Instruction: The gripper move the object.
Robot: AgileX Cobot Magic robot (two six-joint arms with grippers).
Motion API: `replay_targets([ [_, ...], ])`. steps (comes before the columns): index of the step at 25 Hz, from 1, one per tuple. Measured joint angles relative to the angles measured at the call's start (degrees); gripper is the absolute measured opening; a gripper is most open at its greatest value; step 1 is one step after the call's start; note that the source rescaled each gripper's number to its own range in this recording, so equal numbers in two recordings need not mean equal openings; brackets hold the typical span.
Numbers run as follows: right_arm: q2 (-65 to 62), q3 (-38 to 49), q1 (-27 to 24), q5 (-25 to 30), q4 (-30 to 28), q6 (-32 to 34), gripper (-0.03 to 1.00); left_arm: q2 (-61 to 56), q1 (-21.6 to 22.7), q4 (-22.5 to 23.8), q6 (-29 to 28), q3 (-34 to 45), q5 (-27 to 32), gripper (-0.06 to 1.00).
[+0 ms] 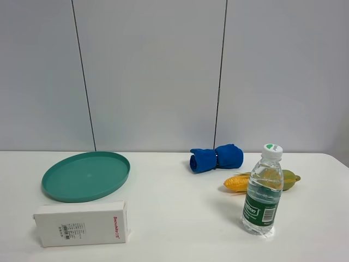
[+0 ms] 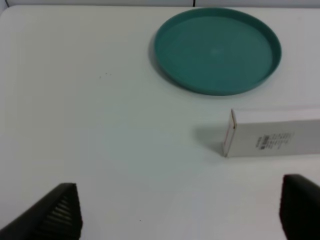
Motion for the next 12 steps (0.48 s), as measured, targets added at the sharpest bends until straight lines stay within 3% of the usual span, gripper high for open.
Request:
replay_targets([
  [12, 0.0, 0.0, 0.0, 0.0, 0.0, 0.0, 0.88, 0.0, 0.0, 0.0, 0.0, 0.0, 0.0, 1.0],
])
